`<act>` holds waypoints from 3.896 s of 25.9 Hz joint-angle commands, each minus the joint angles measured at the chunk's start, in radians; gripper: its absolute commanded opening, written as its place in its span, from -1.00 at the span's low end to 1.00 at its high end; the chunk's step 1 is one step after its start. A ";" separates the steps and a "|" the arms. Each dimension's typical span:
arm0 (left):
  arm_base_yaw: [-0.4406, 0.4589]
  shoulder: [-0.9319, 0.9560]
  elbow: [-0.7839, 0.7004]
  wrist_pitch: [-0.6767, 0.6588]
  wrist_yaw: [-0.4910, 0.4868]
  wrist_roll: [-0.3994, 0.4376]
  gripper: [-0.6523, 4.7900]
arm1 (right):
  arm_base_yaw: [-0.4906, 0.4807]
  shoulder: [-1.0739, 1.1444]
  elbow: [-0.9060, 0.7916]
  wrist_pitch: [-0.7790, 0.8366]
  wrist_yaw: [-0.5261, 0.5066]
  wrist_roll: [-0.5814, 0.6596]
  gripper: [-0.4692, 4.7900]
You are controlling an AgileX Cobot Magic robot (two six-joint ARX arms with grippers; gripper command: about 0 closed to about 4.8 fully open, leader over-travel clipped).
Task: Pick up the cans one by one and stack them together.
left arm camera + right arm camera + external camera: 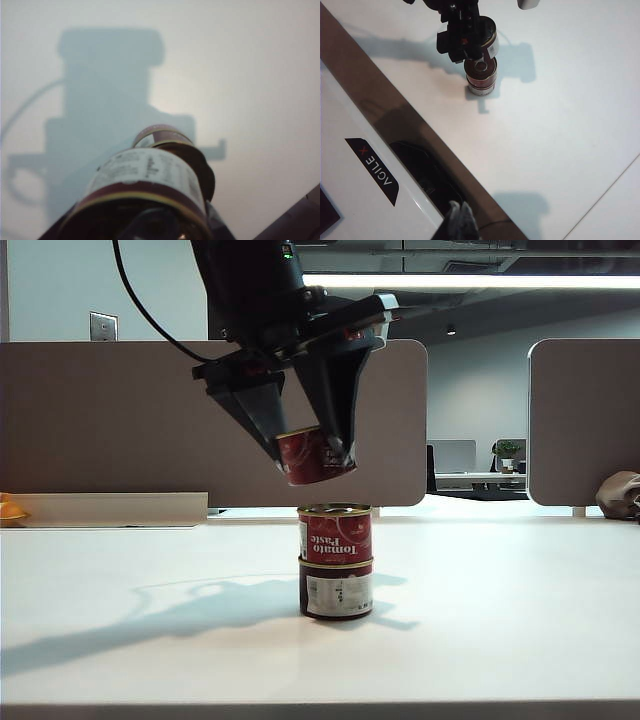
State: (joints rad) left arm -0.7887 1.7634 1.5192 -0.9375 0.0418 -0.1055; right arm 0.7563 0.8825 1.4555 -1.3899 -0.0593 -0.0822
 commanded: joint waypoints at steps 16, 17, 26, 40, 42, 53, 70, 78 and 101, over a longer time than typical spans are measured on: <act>-0.025 0.047 0.013 -0.033 -0.023 0.027 -0.12 | 0.000 -0.015 0.004 0.005 0.002 0.004 -0.84; -0.025 0.048 0.013 -0.033 -0.022 0.027 -0.12 | 0.000 -0.016 0.004 0.005 0.001 0.004 -0.84; -0.029 0.052 0.013 0.010 -0.011 0.027 -0.12 | 0.000 -0.036 0.003 0.005 0.002 0.005 -0.84; -0.029 0.052 0.026 0.038 -0.010 0.027 -0.12 | 0.000 -0.040 0.003 0.004 0.002 0.005 -0.84; -0.030 0.052 0.038 0.040 -0.011 0.027 -0.12 | 0.000 -0.040 0.003 0.004 0.002 0.005 -0.84; -0.029 0.082 0.064 -0.020 -0.036 0.054 -0.12 | 0.000 -0.040 0.003 0.004 0.002 0.005 -0.84; -0.036 0.092 0.074 -0.013 -0.019 0.073 0.07 | 0.000 -0.040 0.003 0.004 0.002 0.005 -0.84; -0.036 0.091 0.075 -0.018 -0.021 0.073 0.25 | 0.000 -0.040 0.003 0.004 0.002 0.005 -0.84; -0.037 0.090 0.083 -0.018 -0.011 0.084 0.54 | 0.000 -0.039 0.003 0.005 0.002 0.005 -0.84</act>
State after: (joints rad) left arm -0.8234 1.8553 1.5913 -0.9604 0.0261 -0.0231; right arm 0.7563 0.8448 1.4551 -1.3899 -0.0589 -0.0792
